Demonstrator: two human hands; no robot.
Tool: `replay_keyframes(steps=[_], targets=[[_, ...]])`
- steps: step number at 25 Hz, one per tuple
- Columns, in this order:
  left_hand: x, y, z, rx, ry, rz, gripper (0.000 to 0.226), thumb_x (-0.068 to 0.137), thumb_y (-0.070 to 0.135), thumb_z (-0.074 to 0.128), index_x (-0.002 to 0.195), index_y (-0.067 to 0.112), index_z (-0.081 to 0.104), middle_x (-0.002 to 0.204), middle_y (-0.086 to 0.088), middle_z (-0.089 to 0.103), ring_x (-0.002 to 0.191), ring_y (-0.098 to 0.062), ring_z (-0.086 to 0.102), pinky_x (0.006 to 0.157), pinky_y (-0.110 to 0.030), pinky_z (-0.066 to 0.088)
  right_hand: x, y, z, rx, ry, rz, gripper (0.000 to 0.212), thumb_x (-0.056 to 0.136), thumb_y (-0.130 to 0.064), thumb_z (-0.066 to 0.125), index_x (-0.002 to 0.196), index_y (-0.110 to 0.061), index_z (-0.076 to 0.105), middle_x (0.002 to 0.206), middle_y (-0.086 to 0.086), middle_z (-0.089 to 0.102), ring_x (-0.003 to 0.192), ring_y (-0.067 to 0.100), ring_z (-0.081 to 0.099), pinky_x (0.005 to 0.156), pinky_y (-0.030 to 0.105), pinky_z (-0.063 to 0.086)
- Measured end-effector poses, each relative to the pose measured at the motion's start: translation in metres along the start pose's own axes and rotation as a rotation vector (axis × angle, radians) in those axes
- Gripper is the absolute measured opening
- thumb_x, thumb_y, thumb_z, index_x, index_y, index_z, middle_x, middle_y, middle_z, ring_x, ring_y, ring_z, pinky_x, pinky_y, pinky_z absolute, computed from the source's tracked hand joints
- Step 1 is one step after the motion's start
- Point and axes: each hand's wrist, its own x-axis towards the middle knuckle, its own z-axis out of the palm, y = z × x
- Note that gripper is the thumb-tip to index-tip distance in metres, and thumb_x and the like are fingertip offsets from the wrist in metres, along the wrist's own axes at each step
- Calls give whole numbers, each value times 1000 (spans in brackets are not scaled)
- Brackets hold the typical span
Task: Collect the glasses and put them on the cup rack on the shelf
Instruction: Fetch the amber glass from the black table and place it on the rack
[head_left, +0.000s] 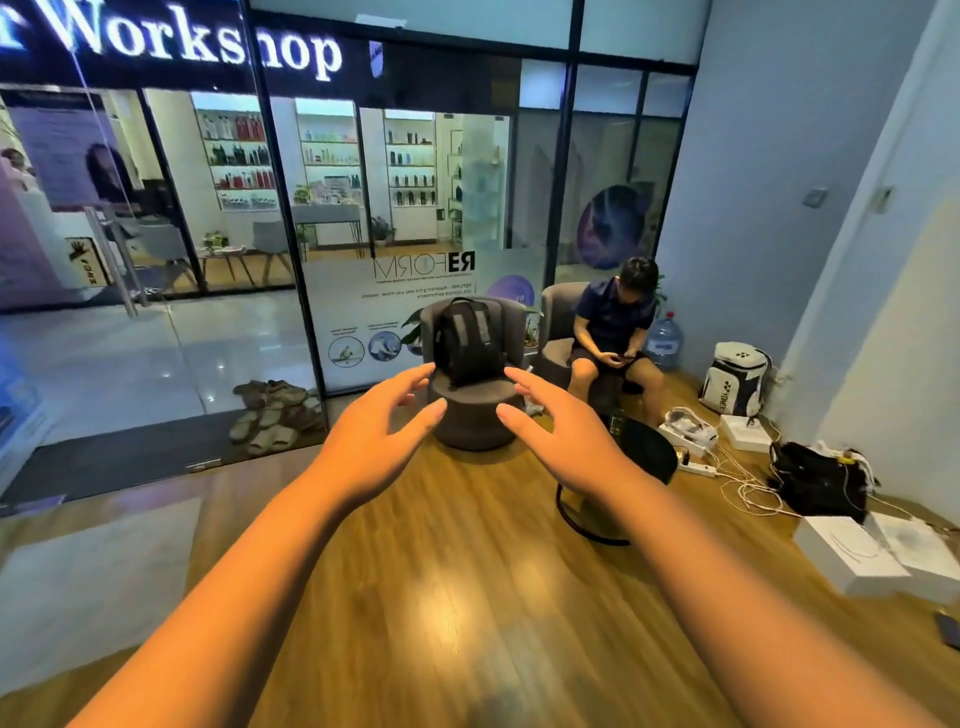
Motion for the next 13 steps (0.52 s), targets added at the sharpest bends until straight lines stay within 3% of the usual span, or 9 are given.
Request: replay_keyframes(steps=[3,7,10,13], targets=[[59,-45,0,-17,-66,28,56,100,51,57,154,39,45,146,15,57,132,-6,53,112,-37,43,49,14,24,-21,34,59,63,100,-62,55,158,-41,42,160,-11,49,146,8,43,117,38,39],[140,-94,-10,-40,-132,81,57,100,49,59,154,37,46,146,13,58,133,-5,53,112,-37,43,119,23,47,-19,101,116,67,96,-69,53,157,-44,41,158,-12,50,141,2,42,105,28,36],[199,-131,-15,-63,-157,94,56,100,50,58,154,38,46,144,14,58,130,-4,53,102,-29,42,170,36,67,-36,124,139,67,96,-70,52,157,-45,41,158,-12,51,131,-10,36,101,21,32],[239,-164,-6,-87,-196,101,55,101,48,59,153,36,47,144,13,58,130,-6,54,102,-28,41,208,59,84,-47,139,184,65,96,-68,54,156,-45,41,158,-13,50,124,-19,32,91,8,27]])
